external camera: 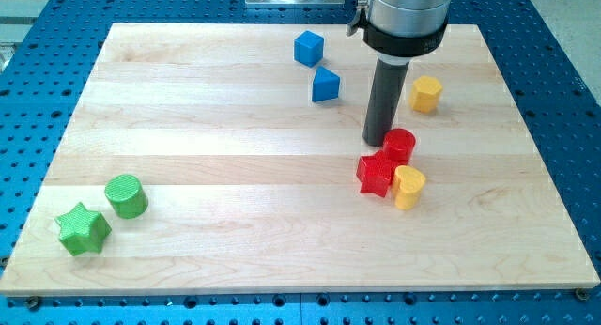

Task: Nudge the triangle downwards

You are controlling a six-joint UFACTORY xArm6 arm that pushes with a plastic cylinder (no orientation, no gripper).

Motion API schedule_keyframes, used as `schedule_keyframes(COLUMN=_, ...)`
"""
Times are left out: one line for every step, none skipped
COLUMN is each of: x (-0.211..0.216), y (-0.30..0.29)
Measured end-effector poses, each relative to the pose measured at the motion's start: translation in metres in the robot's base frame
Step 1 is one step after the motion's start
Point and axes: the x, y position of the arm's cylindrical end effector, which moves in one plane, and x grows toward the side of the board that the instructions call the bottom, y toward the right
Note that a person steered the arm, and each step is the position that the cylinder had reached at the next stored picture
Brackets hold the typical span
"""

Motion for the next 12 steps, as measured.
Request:
schedule_keyframes(x=-0.016, y=-0.007)
schedule_keyframes(x=-0.054, y=-0.009)
schedule_keyframes(x=-0.081, y=-0.021)
schedule_keyframes(x=-0.083, y=-0.021)
schedule_keyframes(x=-0.083, y=-0.021)
schedule_keyframes(x=-0.083, y=-0.045)
schedule_keyframes(x=-0.083, y=-0.045)
schedule_keyframes(x=-0.083, y=-0.044)
schedule_keyframes(x=-0.083, y=-0.043)
schedule_keyframes(x=-0.082, y=-0.042)
schedule_keyframes(x=-0.036, y=-0.081)
schedule_keyframes(x=0.005, y=-0.124)
